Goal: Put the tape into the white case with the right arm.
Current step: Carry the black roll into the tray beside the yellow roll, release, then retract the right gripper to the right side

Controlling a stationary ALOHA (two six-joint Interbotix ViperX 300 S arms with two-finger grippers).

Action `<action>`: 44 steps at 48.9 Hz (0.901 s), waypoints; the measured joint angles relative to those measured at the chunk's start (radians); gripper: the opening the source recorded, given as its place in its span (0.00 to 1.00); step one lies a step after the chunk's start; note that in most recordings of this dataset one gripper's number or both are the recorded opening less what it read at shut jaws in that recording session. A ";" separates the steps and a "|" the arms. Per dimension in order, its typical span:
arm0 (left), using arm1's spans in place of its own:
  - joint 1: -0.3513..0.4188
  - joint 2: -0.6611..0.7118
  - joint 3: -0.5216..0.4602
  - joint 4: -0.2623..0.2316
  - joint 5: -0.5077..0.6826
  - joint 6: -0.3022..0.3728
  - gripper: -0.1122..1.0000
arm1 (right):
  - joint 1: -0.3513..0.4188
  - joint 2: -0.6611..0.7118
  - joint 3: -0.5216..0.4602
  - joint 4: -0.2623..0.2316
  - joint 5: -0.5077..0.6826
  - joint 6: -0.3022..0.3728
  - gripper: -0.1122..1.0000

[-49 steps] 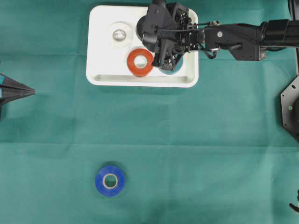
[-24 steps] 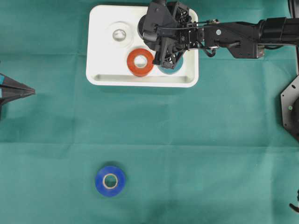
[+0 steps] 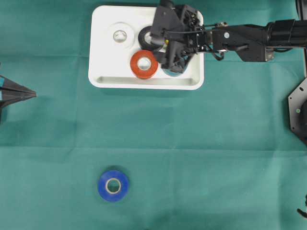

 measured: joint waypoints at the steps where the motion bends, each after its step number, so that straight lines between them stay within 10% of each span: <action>1: 0.000 0.000 0.000 0.000 0.000 0.000 0.10 | 0.000 -0.003 0.011 0.000 0.002 0.000 0.76; 44: 0.002 0.000 0.000 0.000 0.000 0.000 0.10 | -0.005 -0.646 0.598 0.000 -0.018 0.012 0.76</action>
